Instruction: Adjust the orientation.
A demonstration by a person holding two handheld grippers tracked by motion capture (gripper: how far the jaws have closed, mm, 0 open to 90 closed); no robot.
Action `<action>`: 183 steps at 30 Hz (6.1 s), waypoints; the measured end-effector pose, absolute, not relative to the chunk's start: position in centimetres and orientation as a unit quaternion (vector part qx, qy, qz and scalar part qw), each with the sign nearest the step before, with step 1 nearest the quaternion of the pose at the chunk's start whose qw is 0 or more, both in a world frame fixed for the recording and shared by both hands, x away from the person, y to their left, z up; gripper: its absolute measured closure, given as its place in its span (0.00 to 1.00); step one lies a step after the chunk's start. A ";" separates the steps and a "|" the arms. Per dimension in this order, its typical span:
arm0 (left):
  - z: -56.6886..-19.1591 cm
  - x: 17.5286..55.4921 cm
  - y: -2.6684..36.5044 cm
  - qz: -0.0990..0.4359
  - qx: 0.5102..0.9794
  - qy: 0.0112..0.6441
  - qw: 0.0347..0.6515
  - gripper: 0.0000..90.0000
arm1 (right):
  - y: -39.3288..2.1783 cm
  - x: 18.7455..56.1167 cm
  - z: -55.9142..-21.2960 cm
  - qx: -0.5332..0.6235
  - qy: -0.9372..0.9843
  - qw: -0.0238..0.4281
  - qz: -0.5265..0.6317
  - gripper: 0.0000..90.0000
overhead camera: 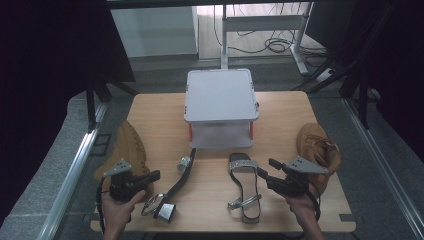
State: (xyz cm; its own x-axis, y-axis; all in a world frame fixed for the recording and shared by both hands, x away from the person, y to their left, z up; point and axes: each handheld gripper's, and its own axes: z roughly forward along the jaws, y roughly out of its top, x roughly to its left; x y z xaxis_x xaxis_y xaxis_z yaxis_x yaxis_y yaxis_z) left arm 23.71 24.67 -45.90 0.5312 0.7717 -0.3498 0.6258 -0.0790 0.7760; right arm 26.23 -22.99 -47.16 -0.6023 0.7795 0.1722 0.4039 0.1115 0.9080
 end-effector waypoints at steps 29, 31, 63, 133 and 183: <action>-48.3 26.4 21.1 0.021 0.791 0.455 0.409 1.00 | -22.3 26.5 -47.5 0.424 0.720 0.175 0.521 0.45; -48.3 26.6 20.9 0.019 0.793 0.454 0.406 1.00 | -22.2 26.6 -47.5 0.423 0.721 0.176 0.520 0.45; -48.5 26.9 16.5 -0.026 0.824 0.425 0.373 0.99 | -22.6 26.6 -47.8 0.428 0.715 0.175 0.525 0.45; -49.4 25.7 13.1 -0.031 0.874 0.389 0.291 0.97 | -22.9 26.3 -48.6 0.430 0.719 0.181 0.514 0.44; -48.4 24.0 18.0 0.059 0.808 0.441 0.387 0.41 | -15.8 16.6 -47.7 0.316 0.821 0.119 0.460 1.00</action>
State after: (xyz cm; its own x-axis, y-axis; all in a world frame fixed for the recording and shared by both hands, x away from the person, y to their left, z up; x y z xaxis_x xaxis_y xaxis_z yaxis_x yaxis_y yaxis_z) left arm 24.03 18.00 -48.41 0.6042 0.7580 -0.2459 0.6668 -0.3119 0.6768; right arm 16.61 -15.81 -47.67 -0.7723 0.6283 0.0938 0.4085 0.3781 0.8307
